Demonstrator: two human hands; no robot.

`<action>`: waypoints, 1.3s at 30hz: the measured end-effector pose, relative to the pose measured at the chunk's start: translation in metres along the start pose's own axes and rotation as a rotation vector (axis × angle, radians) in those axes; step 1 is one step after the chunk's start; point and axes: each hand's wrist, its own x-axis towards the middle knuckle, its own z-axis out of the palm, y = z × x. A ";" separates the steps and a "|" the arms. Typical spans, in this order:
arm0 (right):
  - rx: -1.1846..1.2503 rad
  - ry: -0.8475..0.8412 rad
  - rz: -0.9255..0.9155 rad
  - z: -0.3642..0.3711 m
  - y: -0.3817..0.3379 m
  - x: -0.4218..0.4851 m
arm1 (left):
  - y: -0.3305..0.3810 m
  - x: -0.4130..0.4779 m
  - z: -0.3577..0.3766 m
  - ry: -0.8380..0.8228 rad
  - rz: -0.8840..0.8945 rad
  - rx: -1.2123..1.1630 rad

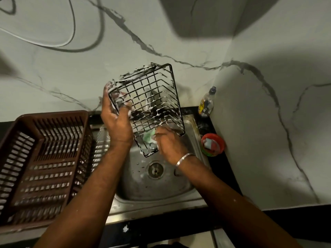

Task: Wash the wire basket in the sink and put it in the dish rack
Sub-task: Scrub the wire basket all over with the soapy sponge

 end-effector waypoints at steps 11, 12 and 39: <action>0.048 0.046 -0.128 0.007 -0.011 -0.019 | 0.002 0.005 0.008 0.002 -0.021 0.046; 0.036 0.032 -0.194 0.009 -0.012 -0.027 | 0.004 0.008 0.009 0.002 -0.020 0.037; -0.193 0.317 0.105 0.007 0.044 -0.039 | 0.014 0.021 0.011 -0.060 -0.011 0.062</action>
